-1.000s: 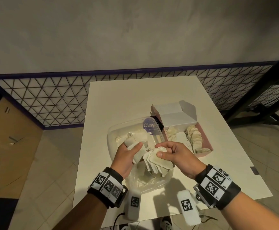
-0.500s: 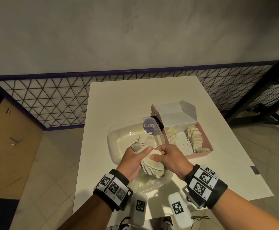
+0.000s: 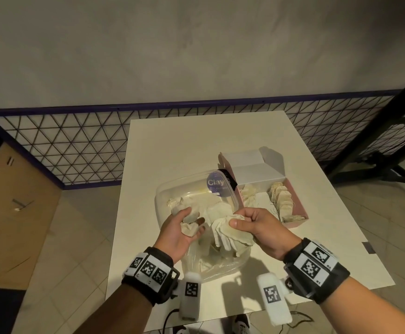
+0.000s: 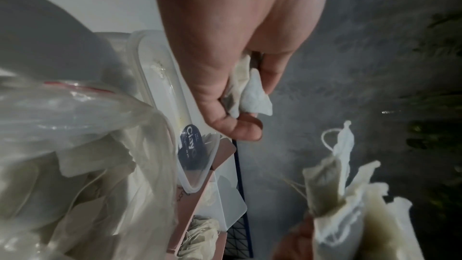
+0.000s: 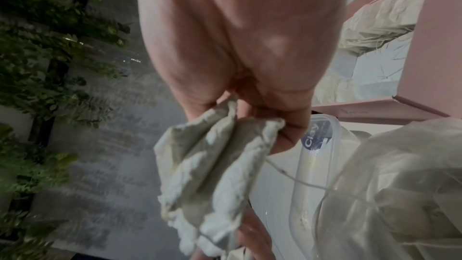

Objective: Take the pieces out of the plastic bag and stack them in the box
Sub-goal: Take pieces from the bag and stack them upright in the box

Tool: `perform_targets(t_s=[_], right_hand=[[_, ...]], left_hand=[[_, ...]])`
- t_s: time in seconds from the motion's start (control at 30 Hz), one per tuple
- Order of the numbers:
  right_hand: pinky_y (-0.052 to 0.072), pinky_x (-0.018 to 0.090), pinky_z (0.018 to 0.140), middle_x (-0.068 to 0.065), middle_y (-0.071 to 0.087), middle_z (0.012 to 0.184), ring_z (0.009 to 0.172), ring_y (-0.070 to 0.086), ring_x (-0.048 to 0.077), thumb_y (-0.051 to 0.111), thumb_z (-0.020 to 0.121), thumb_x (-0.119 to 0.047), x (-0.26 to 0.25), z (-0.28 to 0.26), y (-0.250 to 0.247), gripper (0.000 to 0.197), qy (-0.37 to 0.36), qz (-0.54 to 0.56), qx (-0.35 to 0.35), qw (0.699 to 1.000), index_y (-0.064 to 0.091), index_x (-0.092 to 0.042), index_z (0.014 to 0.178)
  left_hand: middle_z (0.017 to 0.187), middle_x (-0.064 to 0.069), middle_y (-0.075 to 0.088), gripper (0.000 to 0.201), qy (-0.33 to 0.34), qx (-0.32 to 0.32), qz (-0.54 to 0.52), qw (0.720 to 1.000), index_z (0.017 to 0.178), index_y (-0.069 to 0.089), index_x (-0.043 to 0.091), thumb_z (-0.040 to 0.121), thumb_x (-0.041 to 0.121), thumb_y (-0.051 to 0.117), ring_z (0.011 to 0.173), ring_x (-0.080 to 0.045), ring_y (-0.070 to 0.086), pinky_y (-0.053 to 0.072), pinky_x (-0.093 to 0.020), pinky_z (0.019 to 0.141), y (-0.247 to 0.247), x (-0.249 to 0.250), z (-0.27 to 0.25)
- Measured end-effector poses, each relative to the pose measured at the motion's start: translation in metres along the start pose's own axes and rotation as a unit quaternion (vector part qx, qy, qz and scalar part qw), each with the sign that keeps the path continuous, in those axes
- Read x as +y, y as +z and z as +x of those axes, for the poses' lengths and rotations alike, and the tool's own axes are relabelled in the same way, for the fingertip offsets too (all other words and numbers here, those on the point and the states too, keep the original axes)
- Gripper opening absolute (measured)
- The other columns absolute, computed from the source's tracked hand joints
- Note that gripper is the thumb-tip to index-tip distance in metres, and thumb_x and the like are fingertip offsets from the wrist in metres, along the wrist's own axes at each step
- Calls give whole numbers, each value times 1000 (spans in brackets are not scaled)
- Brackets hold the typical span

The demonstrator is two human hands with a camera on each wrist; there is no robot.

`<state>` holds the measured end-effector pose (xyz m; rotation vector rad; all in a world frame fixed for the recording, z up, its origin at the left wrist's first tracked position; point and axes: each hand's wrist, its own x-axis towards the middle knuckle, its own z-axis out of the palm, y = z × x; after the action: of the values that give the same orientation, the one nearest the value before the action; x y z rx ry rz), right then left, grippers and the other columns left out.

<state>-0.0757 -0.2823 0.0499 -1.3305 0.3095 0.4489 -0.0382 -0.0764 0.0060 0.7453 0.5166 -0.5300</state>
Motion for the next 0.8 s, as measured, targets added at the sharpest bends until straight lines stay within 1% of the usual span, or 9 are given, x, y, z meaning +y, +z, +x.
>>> perform_targets(t_s=[0.07, 0.1, 0.2, 0.27, 0.33, 0.43, 0.57, 0.7, 0.8], right_hand=[[56, 25, 68, 12, 72, 85, 74, 68, 18, 71, 69, -8, -1, 0, -3, 26, -3, 17, 1, 1000, 64, 1, 92], [56, 25, 70, 13, 72, 87, 74, 68, 18, 72, 67, -9, -1, 1, -3, 30, -2, 18, 2, 1000, 64, 2, 94], [57, 29, 74, 18, 71, 93, 77, 68, 21, 73, 66, -11, 3, 2, -1, 41, 2, 20, 9, 1000, 62, 8, 100], [56, 32, 75, 22, 69, 97, 78, 68, 24, 73, 66, -11, 5, 2, 1, 45, 4, 23, 19, 1000, 60, 10, 104], [56, 33, 75, 22, 69, 97, 78, 68, 24, 72, 68, -10, 7, 2, 3, 41, -1, 23, 32, 999, 61, 8, 103], [56, 30, 70, 15, 71, 91, 76, 68, 21, 67, 79, -3, 7, 1, 2, 20, -25, 3, 58, 998, 63, 0, 98], [51, 25, 52, 8, 71, 77, 63, 65, 14, 65, 84, -4, 1, -2, 1, 12, -53, -47, 81, 994, 65, 1, 95], [42, 16, 41, -3, 66, 59, 48, 59, 4, 65, 84, -2, -5, 0, 5, 6, -77, -59, 86, 992, 63, 2, 88], [43, 19, 44, -1, 64, 65, 53, 57, 7, 68, 83, -6, -3, 4, 6, 4, -96, -90, 102, 986, 64, -5, 84]], left_hand=[[112, -19, 65, 52, -10, -23, 21, 999, 135, 46, 5, 86, 16, 62, 83, -29, 68, 55, -34, 62, 3, -2, -3], [114, -19, 65, 55, -12, -49, 36, 998, 135, 46, 6, 85, 20, 63, 87, -30, 68, 55, -34, 66, 6, -4, -5], [130, -24, 57, 63, 8, -137, 92, 986, 135, 47, 1, 83, 28, 69, 119, -38, 56, 47, -47, 96, 13, -8, -12], [130, -28, 55, 65, 29, -172, 110, 979, 132, 48, -3, 78, 22, 74, 120, -39, 54, 44, -50, 100, 14, -10, -11], [124, -28, 59, 48, 49, -161, 140, 976, 125, 55, -5, 81, 10, 68, 113, -37, 59, 49, -46, 95, 17, -11, -10], [109, -22, 67, 28, 71, -102, 172, 977, 112, 63, 0, 84, 4, 63, 95, -28, 65, 53, -35, 72, 16, -8, -8], [109, -27, 61, 34, 85, -46, 180, 979, 117, 57, -7, 86, 7, 62, 94, -32, 60, 48, -37, 68, 11, -5, -3], [101, -23, 67, 17, 79, -95, 228, 966, 105, 66, 2, 90, 2, 58, 88, -30, 62, 50, -30, 58, 18, -9, -5], [103, -18, 69, 20, 70, -129, 261, 954, 108, 65, 5, 88, 4, 62, 89, -24, 64, 51, -29, 58, 23, -15, -6]])
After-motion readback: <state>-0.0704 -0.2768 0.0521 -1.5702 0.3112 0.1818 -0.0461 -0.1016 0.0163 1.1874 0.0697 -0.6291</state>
